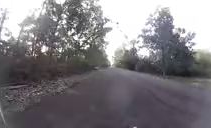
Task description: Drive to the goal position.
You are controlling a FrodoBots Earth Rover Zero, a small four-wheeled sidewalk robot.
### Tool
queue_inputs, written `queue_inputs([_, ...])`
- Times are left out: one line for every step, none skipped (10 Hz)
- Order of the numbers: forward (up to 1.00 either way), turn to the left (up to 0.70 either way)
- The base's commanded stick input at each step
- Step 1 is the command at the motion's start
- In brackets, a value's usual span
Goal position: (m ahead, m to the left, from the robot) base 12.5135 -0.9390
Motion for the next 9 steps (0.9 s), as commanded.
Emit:
queue_inputs([0.7,0.0])
queue_inputs([0.7,0.0])
queue_inputs([0.7,0.0])
queue_inputs([0.7,0.0])
queue_inputs([0.7,0.0])
queue_inputs([0.7,0.0])
queue_inputs([0.7,0.0])
queue_inputs([0.7,0.0])
queue_inputs([0.7,0.0])
